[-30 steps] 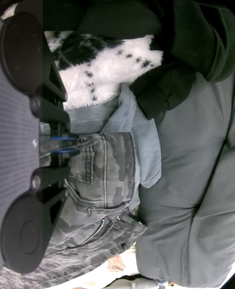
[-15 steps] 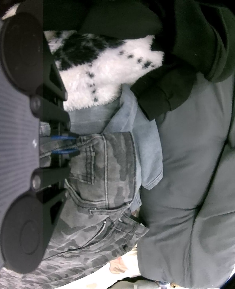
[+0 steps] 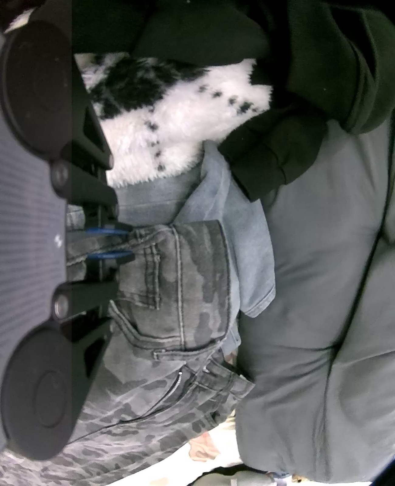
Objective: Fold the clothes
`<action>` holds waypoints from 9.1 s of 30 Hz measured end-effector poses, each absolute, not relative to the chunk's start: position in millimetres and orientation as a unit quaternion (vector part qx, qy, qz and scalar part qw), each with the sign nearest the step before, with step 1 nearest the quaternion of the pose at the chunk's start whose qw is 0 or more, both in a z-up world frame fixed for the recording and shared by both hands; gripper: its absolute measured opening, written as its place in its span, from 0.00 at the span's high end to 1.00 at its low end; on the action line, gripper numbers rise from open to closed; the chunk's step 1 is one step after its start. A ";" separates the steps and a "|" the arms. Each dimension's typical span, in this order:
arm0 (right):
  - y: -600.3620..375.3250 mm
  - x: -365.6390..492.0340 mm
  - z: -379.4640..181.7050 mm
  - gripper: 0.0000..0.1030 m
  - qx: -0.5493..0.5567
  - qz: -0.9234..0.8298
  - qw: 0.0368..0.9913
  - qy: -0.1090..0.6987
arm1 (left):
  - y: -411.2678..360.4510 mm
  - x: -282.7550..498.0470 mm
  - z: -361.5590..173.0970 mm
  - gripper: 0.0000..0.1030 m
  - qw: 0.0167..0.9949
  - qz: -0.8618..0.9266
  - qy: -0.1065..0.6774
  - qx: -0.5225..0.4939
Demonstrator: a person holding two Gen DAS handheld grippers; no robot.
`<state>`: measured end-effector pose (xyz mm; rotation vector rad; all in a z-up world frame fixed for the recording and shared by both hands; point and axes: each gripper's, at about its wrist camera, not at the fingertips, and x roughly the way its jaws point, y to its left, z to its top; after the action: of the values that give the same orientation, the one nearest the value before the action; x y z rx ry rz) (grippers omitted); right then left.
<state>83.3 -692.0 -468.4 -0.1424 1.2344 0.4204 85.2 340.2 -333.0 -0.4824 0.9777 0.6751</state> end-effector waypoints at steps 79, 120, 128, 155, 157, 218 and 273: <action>-717.9 113.2 -503.8 0.49 0.236 0.100 0.795 0.550 | 338.4 89.6 -351.2 0.87 0.799 0.314 0.469 -0.207; -743.7 -3.6 -379.0 0.94 0.136 0.047 0.745 0.652 | 358.0 49.9 -284.8 0.94 0.831 0.232 0.424 -0.275; -750.8 -30.3 -345.8 0.94 0.118 0.044 0.744 0.657 | 364.8 45.0 -268.4 0.94 0.832 0.209 0.420 -0.297; -721.6 52.3 -184.0 0.95 0.164 0.105 0.827 0.528 | 355.0 98.3 -195.1 0.94 0.822 0.163 0.403 -0.368; -722.5 58.4 -176.9 0.94 0.173 0.108 0.830 0.520 | 354.3 102.0 -193.2 0.94 0.822 0.165 0.403 -0.367; -782.1 -59.0 -429.2 0.94 0.171 -0.023 0.656 0.735 | 355.7 58.0 -293.6 0.93 0.799 0.220 0.507 -0.237; -748.0 13.2 -428.3 0.62 0.113 0.041 0.776 0.619 | 257.3 72.9 -291.4 0.62 0.836 0.156 0.512 -0.121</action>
<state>13.2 -748.0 -428.3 0.2437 1.3394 0.0877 72.9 257.3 -291.4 -0.2555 1.0847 0.3305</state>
